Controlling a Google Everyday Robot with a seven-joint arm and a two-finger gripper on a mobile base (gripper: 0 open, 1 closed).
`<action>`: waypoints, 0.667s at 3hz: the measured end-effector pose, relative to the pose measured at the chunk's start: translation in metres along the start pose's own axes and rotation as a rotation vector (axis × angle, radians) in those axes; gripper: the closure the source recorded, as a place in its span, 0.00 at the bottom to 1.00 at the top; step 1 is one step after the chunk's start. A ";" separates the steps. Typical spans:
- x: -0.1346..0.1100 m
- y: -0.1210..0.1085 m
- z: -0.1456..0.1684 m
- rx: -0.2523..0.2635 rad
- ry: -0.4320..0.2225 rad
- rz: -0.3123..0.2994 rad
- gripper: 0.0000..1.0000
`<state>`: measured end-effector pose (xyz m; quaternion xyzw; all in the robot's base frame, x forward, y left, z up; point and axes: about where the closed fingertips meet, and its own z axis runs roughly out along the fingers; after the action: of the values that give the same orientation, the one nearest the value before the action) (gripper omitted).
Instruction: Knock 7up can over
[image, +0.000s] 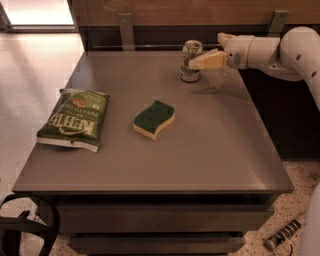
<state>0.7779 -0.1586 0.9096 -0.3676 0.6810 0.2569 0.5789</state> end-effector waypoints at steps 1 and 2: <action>0.005 0.009 0.013 -0.040 0.003 0.014 0.00; 0.019 0.013 0.020 -0.047 -0.001 0.043 0.18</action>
Offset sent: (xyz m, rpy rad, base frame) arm -0.0001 0.0176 -0.0408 0.0531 0.0638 0.0217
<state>0.7784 -0.1388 0.8862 -0.3663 0.6823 0.2853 0.5647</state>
